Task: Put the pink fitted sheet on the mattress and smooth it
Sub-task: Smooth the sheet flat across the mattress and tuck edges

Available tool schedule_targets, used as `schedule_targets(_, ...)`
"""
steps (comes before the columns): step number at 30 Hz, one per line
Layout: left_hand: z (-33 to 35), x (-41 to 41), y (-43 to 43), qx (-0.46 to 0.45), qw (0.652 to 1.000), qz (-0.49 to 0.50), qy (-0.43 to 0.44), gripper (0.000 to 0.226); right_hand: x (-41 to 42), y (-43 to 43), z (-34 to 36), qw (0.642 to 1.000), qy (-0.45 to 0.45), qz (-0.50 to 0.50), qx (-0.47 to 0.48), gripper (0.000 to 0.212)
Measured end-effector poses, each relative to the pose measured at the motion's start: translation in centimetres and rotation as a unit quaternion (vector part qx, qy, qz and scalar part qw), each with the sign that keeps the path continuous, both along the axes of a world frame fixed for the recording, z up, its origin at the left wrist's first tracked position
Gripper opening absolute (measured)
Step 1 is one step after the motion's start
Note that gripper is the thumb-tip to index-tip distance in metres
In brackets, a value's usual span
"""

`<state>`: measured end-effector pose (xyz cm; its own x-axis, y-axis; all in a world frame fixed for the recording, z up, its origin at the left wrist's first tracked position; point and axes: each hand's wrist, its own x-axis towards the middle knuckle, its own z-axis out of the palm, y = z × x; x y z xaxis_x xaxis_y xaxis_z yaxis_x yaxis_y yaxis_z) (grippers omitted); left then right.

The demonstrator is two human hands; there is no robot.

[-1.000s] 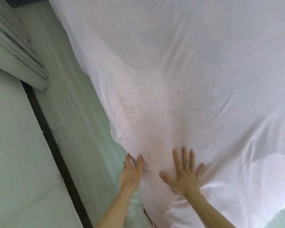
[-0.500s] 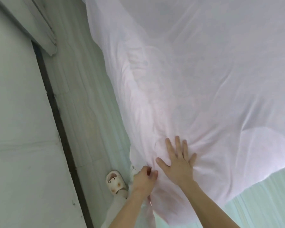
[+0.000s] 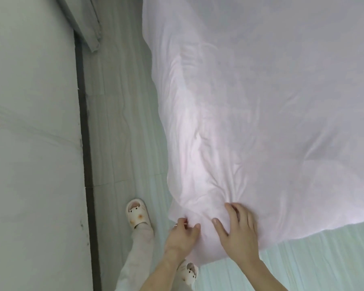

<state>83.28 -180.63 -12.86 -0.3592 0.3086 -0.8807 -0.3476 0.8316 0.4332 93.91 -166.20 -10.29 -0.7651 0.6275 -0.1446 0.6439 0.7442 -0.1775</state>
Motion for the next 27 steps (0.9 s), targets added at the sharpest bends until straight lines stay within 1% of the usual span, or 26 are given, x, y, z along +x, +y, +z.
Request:
schedule_targets(2,0.3,1.8,-0.3,-0.005,1.000,0.018,0.023,0.045,0.6,0.1,0.3,0.999,0.032,0.018,0.021,0.042)
schedule_targets(3,0.0,2.5,-0.2,-0.009,0.999,0.021,0.043,0.043,0.8,0.2,0.3,0.998,0.040,0.034,0.028,0.037)
schedule_targets(5,-0.1,3.4,0.2,-0.017,0.996,0.004,0.085,0.042,1.1,0.6,0.1,0.997,0.046,0.055,0.036,0.038)
schedule_targets(7,-0.3,3.7,0.0,-0.011,0.991,-0.026,0.133,0.040,1.2,0.7,0.3,0.996,0.060,0.065,0.033,0.035)
schedule_targets(9,-0.3,4.3,-1.1,-0.004,0.983,-0.041,0.176,0.033,1.6,0.8,0.9,0.992,0.086,0.083,0.035,0.033)
schedule_targets(12,-0.3,6.9,-4.2,-0.006,0.976,-0.068,0.208,0.027,3.6,0.5,1.6,0.987,0.115,0.108,0.040,0.030)
schedule_targets(14,0.2,9.2,-5.7,0.000,0.978,-0.045,0.203,0.027,5.8,-0.2,1.0,0.985,0.085,0.146,0.035,0.020)
schedule_targets(15,0.6,10.0,-6.0,0.001,0.979,-0.019,0.204,0.028,7.1,-0.8,0.6,0.986,0.038,0.161,0.020,0.018)
schedule_targets(16,1.0,10.4,-5.9,-0.004,0.979,0.002,0.206,0.028,8.6,-1.5,0.3,0.988,-0.022,0.152,-0.020,0.020)
schedule_targets(17,1.2,10.4,-5.7,-0.015,0.979,0.016,0.203,0.029,9.9,-2.1,0.1,0.990,-0.074,0.098,-0.075,0.020)
schedule_targets(18,1.3,10.3,-5.4,-0.025,0.980,0.021,0.198,0.031,11.1,-2.7,-0.1,0.984,-0.113,0.019,-0.136,0.020)
schedule_targets(19,1.3,10.1,-5.2,-0.033,0.981,0.030,0.191,0.032,11.9,-3.1,-0.3,0.971,-0.127,-0.062,-0.193,0.022)
schedule_targets(20,1.3,10.0,-5.1,-0.037,0.982,0.042,0.180,0.028,12.2,-3.1,-0.5,0.952,-0.128,-0.136,-0.241,0.025)
schedule_targets(21,1.0,10.0,-5.1,-0.045,0.984,0.042,0.166,0.024,12.1,-3.2,-1.0,0.936,-0.108,-0.185,-0.279,0.030)
schedule_targets(22,0.8,10.0,-5.1,-0.053,0.987,0.026,0.152,0.027,11.8,-3.1,-1.5,0.919,-0.076,-0.226,-0.313,0.034)
schedule_targets(23,0.5,10.1,-5.2,-0.064,0.988,-0.009,0.139,0.036,11.5,-3.0,-2.1,0.903,-0.043,-0.257,-0.342,0.036)
schedule_targets(24,0.4,10.1,-5.1,-0.071,0.988,-0.036,0.129,0.045,10.9,-2.7,-2.5,0.888,-0.017,-0.275,-0.367,0.035)
schedule_targets(25,0.4,10.3,-4.9,-0.076,0.988,-0.059,0.123,0.049,10.5,-2.5,-2.8,0.879,-0.010,-0.289,-0.378,0.030)
schedule_targets(26,0.5,10.4,-4.4,-0.073,0.987,-0.073,0.126,0.048,10.2,-2.2,-2.9,0.876,-0.014,-0.294,-0.381,0.024)
schedule_targets(27,0.8,10.5,-3.8,-0.067,0.985,-0.085,0.133,0.045,10.0,-2.0,-2.8,0.881,-0.017,-0.289,-0.374,0.023)
